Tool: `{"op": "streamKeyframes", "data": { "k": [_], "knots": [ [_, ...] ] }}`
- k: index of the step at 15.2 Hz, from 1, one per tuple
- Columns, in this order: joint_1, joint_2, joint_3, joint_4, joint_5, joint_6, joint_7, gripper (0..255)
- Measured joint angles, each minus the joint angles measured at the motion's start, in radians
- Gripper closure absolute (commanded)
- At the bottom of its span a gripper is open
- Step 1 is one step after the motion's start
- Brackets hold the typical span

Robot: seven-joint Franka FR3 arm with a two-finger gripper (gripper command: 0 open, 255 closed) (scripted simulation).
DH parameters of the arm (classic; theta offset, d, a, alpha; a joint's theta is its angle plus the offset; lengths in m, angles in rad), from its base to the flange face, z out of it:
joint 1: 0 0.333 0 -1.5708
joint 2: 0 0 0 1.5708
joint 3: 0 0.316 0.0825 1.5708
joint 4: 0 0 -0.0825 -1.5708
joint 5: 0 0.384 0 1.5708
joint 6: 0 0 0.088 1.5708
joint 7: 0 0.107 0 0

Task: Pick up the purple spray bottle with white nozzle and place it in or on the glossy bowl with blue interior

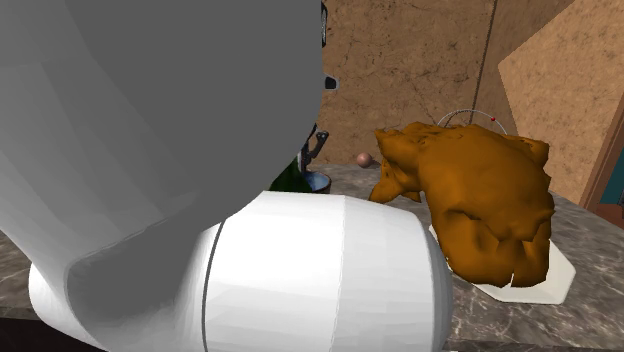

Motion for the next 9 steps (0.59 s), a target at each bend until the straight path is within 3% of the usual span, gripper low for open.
{"op": "streamKeyframes", "data": {
  "k": [9],
  "knots": [
    [-0.001,-0.024,-0.003,0.048,-0.002,-0.072,0.0,255]
  ]
}}
